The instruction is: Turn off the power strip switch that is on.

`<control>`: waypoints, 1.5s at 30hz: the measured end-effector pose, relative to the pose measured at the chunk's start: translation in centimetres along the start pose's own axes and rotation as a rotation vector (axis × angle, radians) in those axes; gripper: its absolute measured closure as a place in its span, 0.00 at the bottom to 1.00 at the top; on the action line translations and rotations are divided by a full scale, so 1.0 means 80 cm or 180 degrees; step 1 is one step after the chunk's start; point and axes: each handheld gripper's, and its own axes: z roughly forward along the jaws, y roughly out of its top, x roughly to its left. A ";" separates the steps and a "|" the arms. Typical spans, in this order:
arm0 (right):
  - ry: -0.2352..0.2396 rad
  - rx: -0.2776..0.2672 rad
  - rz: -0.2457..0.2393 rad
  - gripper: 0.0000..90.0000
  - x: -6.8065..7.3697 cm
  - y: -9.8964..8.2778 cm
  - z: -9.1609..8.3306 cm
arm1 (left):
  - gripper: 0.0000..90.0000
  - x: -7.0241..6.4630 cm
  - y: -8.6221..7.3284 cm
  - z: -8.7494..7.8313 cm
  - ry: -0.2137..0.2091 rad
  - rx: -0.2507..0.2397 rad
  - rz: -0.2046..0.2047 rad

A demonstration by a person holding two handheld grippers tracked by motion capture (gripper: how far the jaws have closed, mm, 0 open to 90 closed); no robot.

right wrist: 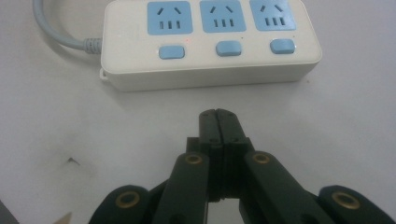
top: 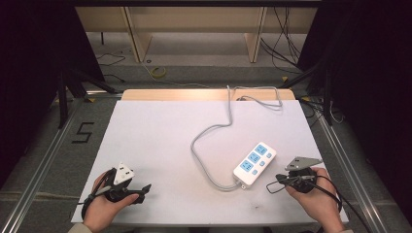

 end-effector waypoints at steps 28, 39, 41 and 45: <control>0.0046 0.0066 0.0058 1.00 -0.002 0.021 -0.005 | 0.20 -0.002 0.000 0.001 -0.0004 0.0008 -0.0005; 0.0065 0.0117 0.0029 1.00 -0.002 0.030 -0.003 | 0.20 -0.002 0.000 0.001 -0.0003 0.0011 -0.0006; 0.0064 0.0121 0.0021 1.00 -0.002 0.032 -0.003 | 0.20 -0.002 0.000 0.001 -0.0002 0.0007 -0.0004; 0.0066 0.0140 0.0020 1.00 -0.002 0.036 -0.002 | 0.20 -0.002 0.000 0.001 -0.0003 -0.0001 -0.0006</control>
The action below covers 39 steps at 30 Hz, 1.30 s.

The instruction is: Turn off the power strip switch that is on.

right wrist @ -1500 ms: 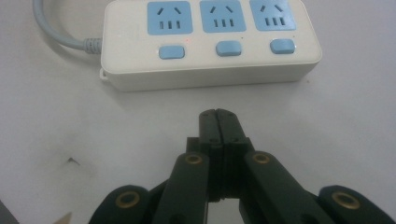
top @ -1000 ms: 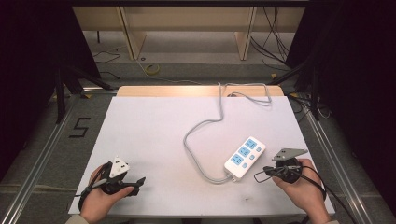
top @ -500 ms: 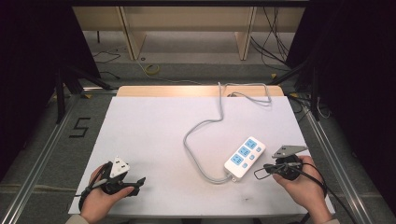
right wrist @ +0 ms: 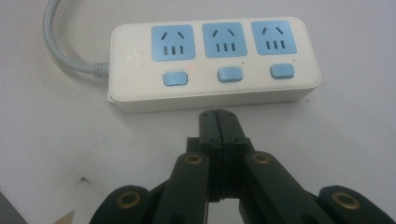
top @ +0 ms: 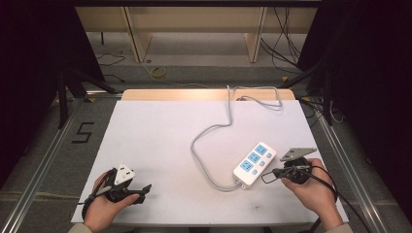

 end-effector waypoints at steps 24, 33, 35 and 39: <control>0.0031 0.0086 -0.0020 1.00 0.000 0.015 0.007 | 0.20 0.000 0.000 0.000 0.0004 0.0003 0.0008; 0.0055 0.0124 -0.0035 1.00 0.002 0.020 0.011 | 0.20 0.000 0.000 0.000 0.0001 0.0006 -0.0001; 0.0060 0.0130 -0.0039 1.00 0.002 0.021 0.012 | 0.20 0.000 0.000 0.000 0.0004 -0.0002 -0.0003; 0.0065 0.0143 -0.0049 1.00 0.002 0.022 0.013 | 0.20 0.000 0.000 0.000 0.0007 -0.0006 -0.0001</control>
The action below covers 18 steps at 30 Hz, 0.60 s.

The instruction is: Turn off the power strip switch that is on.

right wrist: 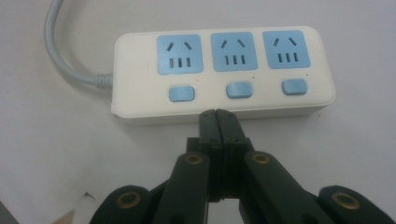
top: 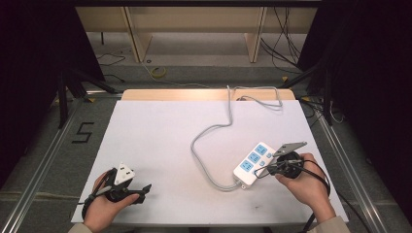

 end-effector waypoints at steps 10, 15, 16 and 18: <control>0.0028 0.0023 -0.0009 1.00 0.001 0.005 0.006 | 0.20 0.001 0.000 0.000 -0.0005 0.0015 -0.0002; 0.0029 0.0048 -0.0009 1.00 0.001 0.007 0.008 | 0.20 0.000 0.000 0.000 -0.0007 0.0013 -0.0007; 0.0029 0.0048 -0.0009 1.00 0.001 0.007 0.008 | 0.20 0.000 0.000 0.000 -0.0007 0.0014 -0.0006; 0.0031 0.0052 -0.0012 1.00 0.001 0.008 0.009 | 0.20 0.000 0.000 0.000 -0.0008 0.0012 -0.0006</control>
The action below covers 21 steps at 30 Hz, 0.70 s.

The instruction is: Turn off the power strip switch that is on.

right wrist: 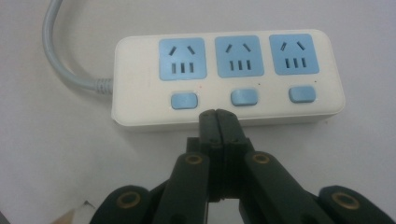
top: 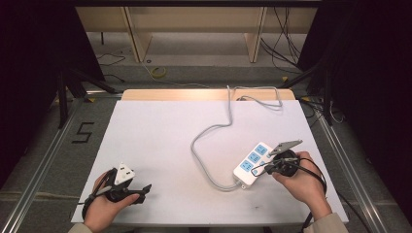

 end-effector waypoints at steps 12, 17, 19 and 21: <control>0.0008 0.0031 -0.0025 1.00 0.002 0.007 0.005 | 0.20 0.001 0.000 0.000 0.0002 0.0004 0.0013; 0.0018 0.0044 -0.0034 1.00 0.002 0.010 0.006 | 0.20 0.000 0.000 0.000 0.0001 0.0003 0.0003; 0.0014 0.0041 -0.0043 1.00 0.002 0.011 0.007 | 0.20 0.000 0.000 0.000 0.0001 0.0003 0.0003; 0.0030 0.0053 -0.0051 1.00 0.003 0.013 0.008 | 0.20 0.000 0.000 0.000 0.0001 0.0000 0.0002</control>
